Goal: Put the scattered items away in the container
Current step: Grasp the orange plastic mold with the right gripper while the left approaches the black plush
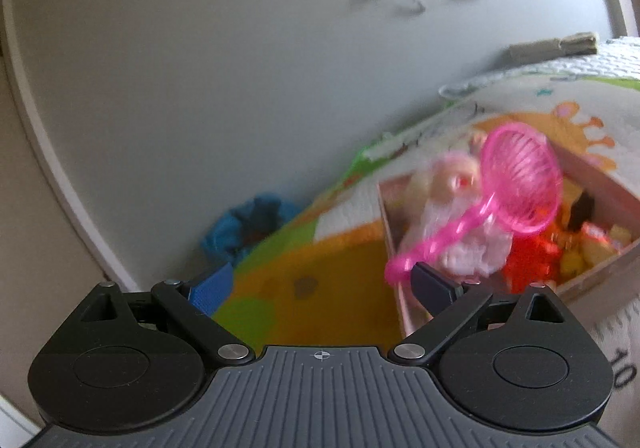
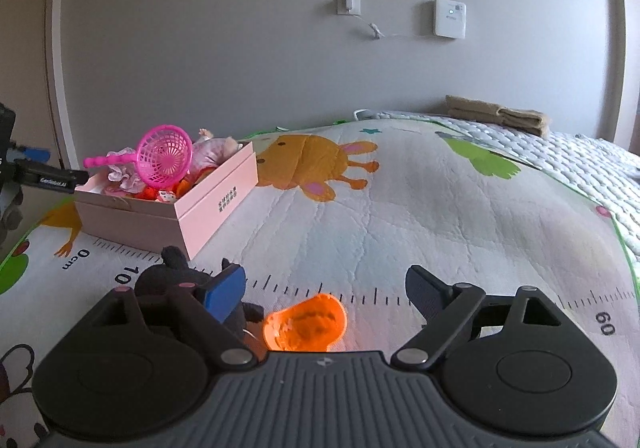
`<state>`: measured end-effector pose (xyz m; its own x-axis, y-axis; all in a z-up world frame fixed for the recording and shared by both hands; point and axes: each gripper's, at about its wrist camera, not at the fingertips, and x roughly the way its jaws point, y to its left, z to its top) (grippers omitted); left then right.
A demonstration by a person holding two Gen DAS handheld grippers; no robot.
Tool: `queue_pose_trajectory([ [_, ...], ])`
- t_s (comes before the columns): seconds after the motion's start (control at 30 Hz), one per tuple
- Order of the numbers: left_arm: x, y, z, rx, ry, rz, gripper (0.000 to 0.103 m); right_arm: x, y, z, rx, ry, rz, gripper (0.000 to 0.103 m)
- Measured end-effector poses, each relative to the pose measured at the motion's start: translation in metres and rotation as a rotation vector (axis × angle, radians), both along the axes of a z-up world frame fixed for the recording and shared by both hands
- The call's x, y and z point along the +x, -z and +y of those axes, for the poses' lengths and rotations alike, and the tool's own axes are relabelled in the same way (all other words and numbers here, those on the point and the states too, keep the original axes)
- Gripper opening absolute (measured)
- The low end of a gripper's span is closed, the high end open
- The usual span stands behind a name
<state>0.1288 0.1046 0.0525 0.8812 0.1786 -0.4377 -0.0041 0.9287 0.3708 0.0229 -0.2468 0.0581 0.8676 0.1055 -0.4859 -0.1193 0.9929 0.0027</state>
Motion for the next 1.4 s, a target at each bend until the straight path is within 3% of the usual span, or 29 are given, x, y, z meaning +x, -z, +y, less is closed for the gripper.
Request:
queue_pose_trajectory([
  [0.07,-0.001,0.003,0.012,-0.056,-0.022,0.032,0.099,-0.002,0.001,-0.002,-0.001,0.006,0.003,0.089],
  [0.2,-0.008,-0.002,0.038,-0.279,-0.068,0.099,0.099,-0.003,0.005,-0.006,0.001,0.023,0.012,0.090],
  [0.3,-0.026,-0.004,0.034,-0.316,-0.059,0.095,0.100,-0.002,0.010,-0.009,0.004,0.035,0.027,0.090],
  [0.47,-0.063,-0.008,-0.011,-0.345,0.163,0.104,0.100,-0.001,0.016,-0.012,0.009,0.040,0.046,0.090],
  [0.6,-0.091,-0.008,-0.068,-0.355,0.438,0.155,0.100,-0.003,0.019,-0.015,0.018,0.042,0.046,0.090],
  [0.7,-0.102,0.001,-0.114,-0.311,0.582,0.201,0.101,-0.006,0.021,-0.018,0.014,0.053,0.045,0.090],
  [0.77,-0.109,0.008,-0.139,-0.269,0.614,0.203,0.101,-0.008,0.023,-0.020,0.003,0.053,0.053,0.091],
  [0.97,-0.109,0.027,-0.169,-0.167,0.586,0.207,0.101,-0.011,0.031,-0.024,-0.034,0.043,0.072,0.091],
  [1.2,-0.103,0.025,-0.152,-0.191,0.499,0.211,0.102,-0.001,0.033,-0.005,-0.092,-0.069,0.069,0.091],
  [1.4,-0.090,0.028,-0.124,-0.206,0.375,0.235,0.102,0.015,0.034,0.004,-0.103,-0.086,0.071,0.091],
])
